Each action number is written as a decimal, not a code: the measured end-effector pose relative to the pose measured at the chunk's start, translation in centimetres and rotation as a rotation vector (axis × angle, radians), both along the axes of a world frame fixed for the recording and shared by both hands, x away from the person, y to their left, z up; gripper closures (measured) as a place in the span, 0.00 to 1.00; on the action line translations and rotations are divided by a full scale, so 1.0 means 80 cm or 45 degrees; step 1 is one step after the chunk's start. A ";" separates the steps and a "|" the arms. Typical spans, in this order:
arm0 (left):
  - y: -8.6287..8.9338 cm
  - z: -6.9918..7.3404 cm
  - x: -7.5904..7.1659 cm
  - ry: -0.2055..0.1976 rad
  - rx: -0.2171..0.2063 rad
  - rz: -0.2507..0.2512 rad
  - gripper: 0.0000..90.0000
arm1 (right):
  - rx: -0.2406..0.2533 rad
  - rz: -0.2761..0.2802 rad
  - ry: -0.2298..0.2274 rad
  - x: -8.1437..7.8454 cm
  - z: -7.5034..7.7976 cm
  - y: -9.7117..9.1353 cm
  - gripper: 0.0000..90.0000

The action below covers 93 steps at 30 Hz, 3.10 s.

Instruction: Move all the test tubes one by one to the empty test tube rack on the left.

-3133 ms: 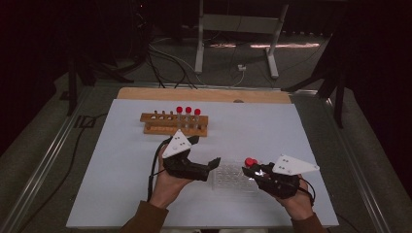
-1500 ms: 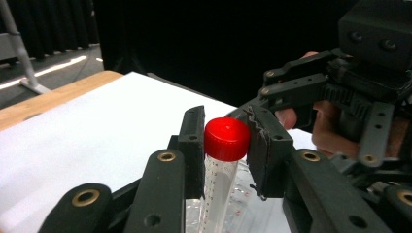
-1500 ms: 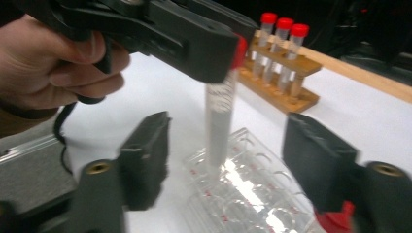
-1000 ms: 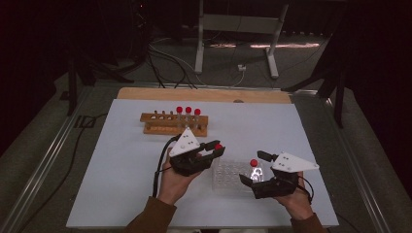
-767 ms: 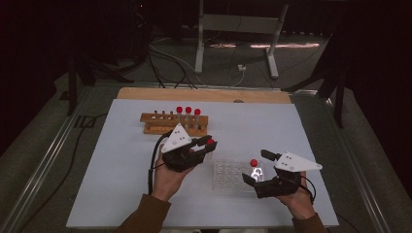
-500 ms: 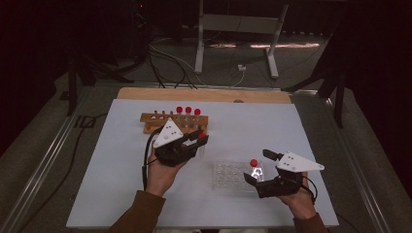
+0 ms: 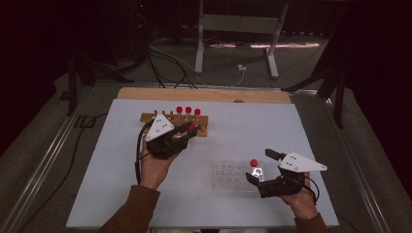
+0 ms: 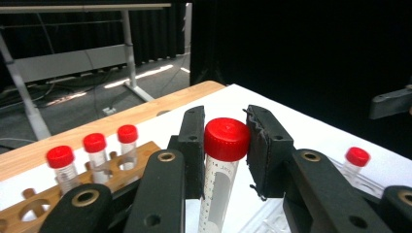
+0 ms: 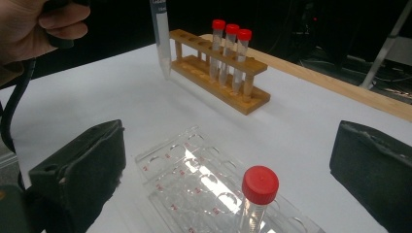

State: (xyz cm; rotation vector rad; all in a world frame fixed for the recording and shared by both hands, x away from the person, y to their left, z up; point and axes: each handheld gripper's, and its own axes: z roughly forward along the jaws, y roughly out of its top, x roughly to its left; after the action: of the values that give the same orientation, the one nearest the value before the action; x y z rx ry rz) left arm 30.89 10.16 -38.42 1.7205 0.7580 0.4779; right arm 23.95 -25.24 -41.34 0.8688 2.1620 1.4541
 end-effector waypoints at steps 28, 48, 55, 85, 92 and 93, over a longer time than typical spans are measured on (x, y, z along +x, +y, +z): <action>0.031 0.002 0.047 -0.033 0.063 0.239 0.79 | 0.021 -0.003 -0.003 0.000 0.002 -0.006 0.00; 0.048 0.001 0.096 -0.047 0.042 0.432 0.79 | 0.031 0.004 -0.004 0.000 0.002 -0.008 0.00; 0.046 -0.006 0.108 -0.039 0.021 0.479 0.79 | 0.026 0.014 -0.003 -0.001 0.000 -0.006 0.00; 0.037 -0.064 0.129 0.126 0.092 0.530 0.78 | 0.053 0.016 -0.014 -0.004 0.002 -0.010 0.00; 0.037 -0.073 0.129 0.148 0.112 0.532 0.78 | 0.054 0.017 -0.013 -0.005 0.002 -0.009 0.00; 0.037 -0.074 0.130 0.153 0.118 0.532 0.78 | 0.054 0.016 -0.012 -0.005 0.002 -0.009 0.00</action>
State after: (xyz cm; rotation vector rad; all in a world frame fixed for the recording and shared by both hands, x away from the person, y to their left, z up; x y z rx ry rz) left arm 41.25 13.12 -44.35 1.6884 1.2088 0.7066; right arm 23.58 -25.98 -41.18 0.8629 2.1410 1.5127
